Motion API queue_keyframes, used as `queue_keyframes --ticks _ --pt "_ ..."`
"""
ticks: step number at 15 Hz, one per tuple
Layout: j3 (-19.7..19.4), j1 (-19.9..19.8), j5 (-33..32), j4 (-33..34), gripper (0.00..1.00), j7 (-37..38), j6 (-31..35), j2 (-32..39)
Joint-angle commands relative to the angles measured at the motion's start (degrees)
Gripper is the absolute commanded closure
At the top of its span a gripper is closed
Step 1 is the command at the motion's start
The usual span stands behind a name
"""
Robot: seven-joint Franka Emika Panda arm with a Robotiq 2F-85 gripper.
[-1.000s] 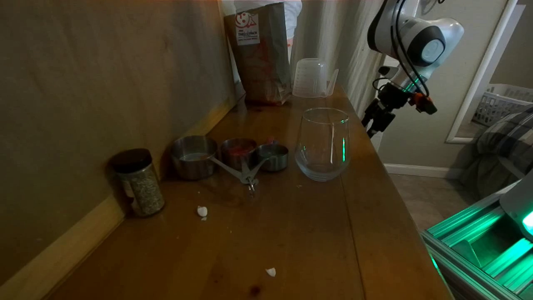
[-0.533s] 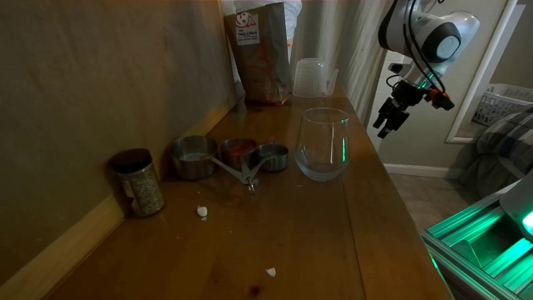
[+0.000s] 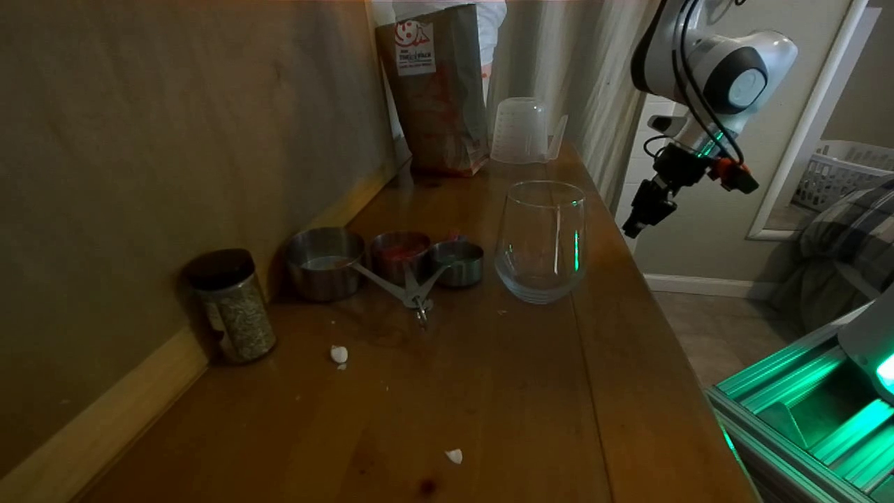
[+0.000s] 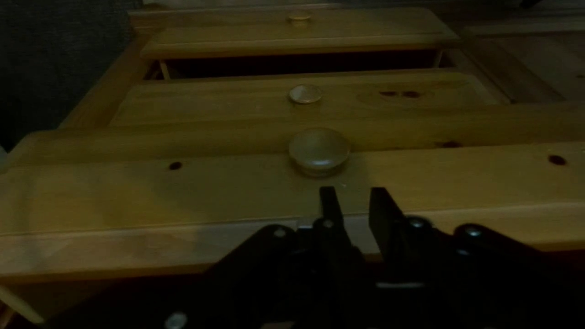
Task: Open the top right drawer, pick up the light blue towel on the table and put it in the top right drawer
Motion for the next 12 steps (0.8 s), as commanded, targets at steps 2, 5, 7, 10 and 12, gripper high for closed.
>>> queue_keyframes --ticks 2,5,7,10,12 --pt "1.17 -0.42 2.18 2.97 1.00 -0.30 -2.51 3.85" --pt "1.59 -0.67 3.49 4.41 0.98 -0.91 -3.86 5.55" --pt "1.83 -0.70 4.32 5.29 0.98 -0.95 -4.97 6.85" --pt "2.25 -0.64 5.55 6.44 0.98 -1.37 -6.41 8.52" --pt "2.36 -0.57 5.43 6.89 0.98 -1.18 -6.87 9.09"
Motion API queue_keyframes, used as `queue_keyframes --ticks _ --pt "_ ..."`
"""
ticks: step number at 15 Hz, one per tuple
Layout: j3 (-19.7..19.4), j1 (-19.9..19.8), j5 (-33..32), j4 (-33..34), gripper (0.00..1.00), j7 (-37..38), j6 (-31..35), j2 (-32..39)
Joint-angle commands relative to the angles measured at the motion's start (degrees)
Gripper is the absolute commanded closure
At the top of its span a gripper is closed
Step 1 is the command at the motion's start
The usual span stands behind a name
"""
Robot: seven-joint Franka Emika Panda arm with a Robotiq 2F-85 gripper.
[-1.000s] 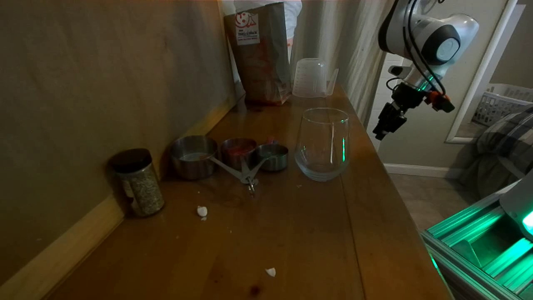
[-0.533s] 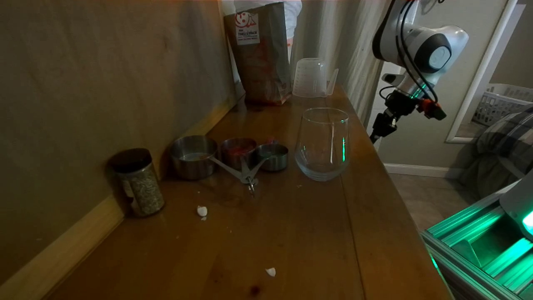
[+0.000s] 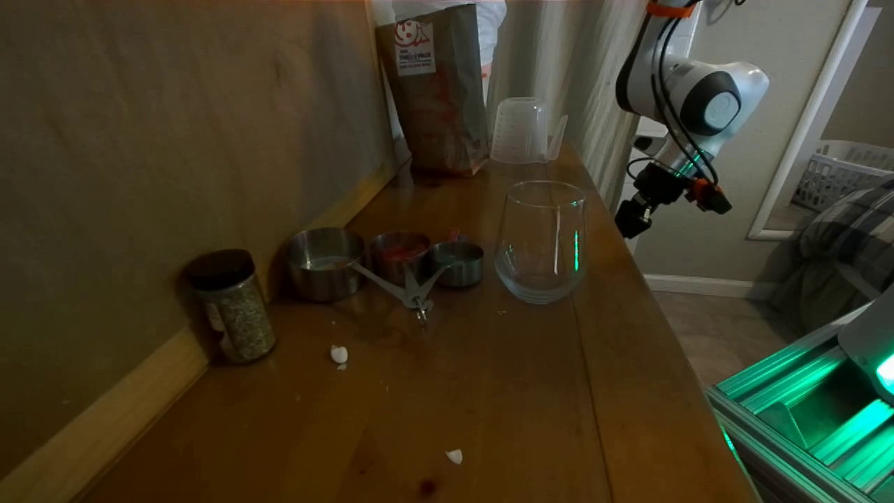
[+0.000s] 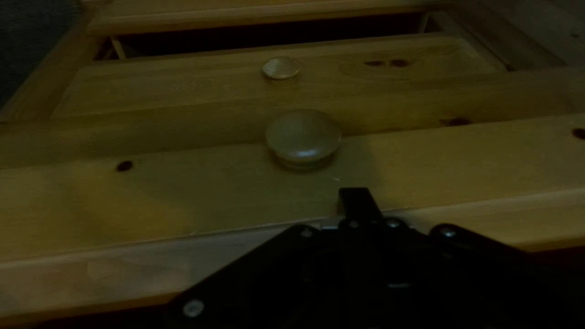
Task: Open the top right drawer, pick up the light blue towel on the table and put it in the top right drawer
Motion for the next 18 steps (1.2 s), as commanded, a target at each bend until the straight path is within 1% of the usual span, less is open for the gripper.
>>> queue_keyframes --ticks 1,6,7,12,18 --pt "0.96 -0.59 2.20 2.13 0.99 -1.23 -1.66 2.29" --pt "1.96 -0.58 3.99 3.38 0.98 -1.63 -5.32 3.22" --pt "3.32 -1.76 3.89 3.77 0.98 -1.46 -5.53 3.46" --pt "5.18 -2.16 4.43 5.91 0.98 -1.62 -8.43 5.09" --pt "5.99 -1.75 4.50 7.49 0.98 -1.91 -10.09 6.71"
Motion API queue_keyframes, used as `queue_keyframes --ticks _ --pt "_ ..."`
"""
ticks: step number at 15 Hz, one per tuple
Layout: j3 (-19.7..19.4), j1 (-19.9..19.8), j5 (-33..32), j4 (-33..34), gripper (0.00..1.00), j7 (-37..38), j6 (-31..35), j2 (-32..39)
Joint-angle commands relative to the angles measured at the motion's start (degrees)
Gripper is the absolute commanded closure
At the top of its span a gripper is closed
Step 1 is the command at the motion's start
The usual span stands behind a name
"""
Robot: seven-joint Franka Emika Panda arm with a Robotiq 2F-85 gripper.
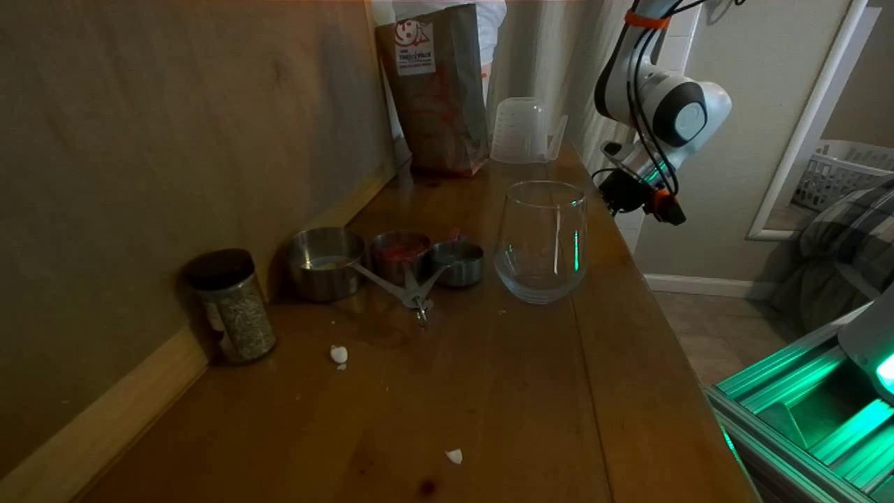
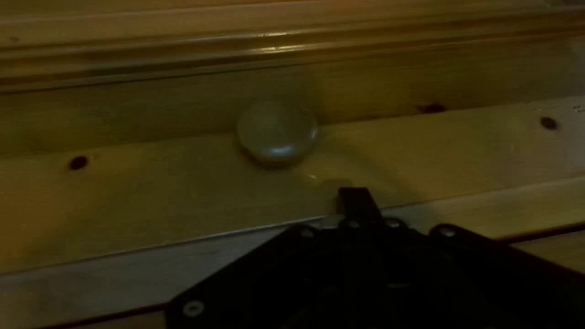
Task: Open the top right drawer, pick up the light blue towel on the table and put it in the top right drawer
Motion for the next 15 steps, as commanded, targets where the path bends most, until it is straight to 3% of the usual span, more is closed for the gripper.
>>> queue_keyframes --ticks 1,6,7,10,15 --pt "1.19 -0.15 1.87 1.86 0.98 -1.37 -0.80 2.66" --pt "-0.59 0.24 -0.74 -0.42 0.98 0.02 1.75 0.14" --pt "-0.95 0.32 -1.60 -0.97 0.78 0.56 2.45 -0.24" --pt "-2.02 0.22 -3.86 -2.79 0.64 1.52 4.63 -1.58" --pt "-3.53 0.58 -8.67 -6.84 0.30 4.13 9.82 -6.09"
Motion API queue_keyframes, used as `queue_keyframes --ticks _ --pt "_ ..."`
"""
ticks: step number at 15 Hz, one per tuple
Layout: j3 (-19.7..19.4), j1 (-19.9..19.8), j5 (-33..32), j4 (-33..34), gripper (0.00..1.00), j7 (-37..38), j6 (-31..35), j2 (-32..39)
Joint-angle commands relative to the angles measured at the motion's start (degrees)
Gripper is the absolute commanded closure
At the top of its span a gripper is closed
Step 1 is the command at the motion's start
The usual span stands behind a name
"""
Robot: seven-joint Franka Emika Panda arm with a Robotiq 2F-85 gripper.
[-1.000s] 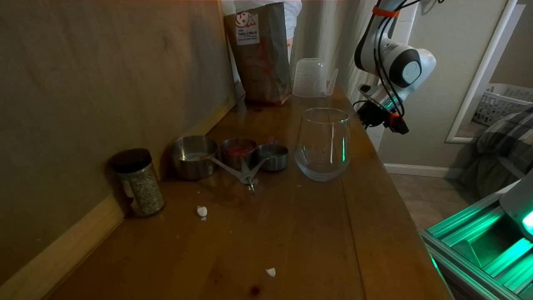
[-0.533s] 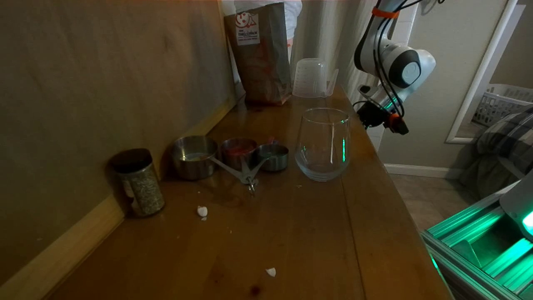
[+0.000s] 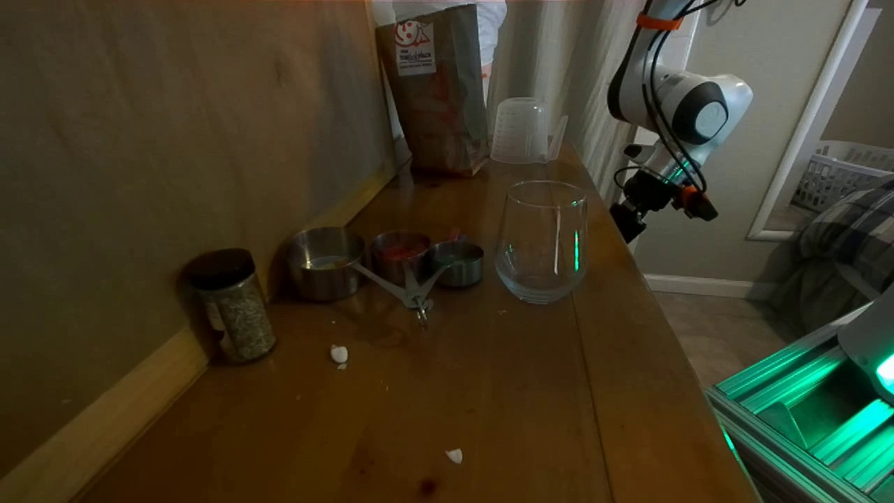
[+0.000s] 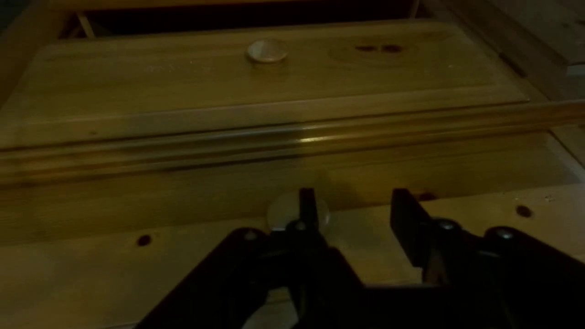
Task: Open the top right drawer, pick up the light blue towel on the table and put it in the top right drawer
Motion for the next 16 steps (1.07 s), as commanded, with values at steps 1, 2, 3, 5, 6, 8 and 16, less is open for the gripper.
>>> queue_keyframes --ticks 1,2,3,5,6,8,16 --pt "-0.91 0.65 -6.47 -5.04 0.22 4.77 4.44 -6.19" --pt "-1.08 1.17 -8.56 -6.62 0.16 6.25 6.68 -8.40" --pt "-1.06 1.16 -11.08 -8.01 0.08 8.07 7.77 -10.31" --pt "-3.07 3.44 -14.63 -10.67 0.00 10.72 9.35 -14.18" --pt "-3.87 4.27 -17.56 -12.16 0.00 12.47 9.86 -16.32" --pt "-5.44 5.81 -22.98 -14.96 0.00 15.94 11.06 -20.82" --pt "-5.53 7.83 -40.27 -22.93 0.00 30.43 8.96 -39.09"
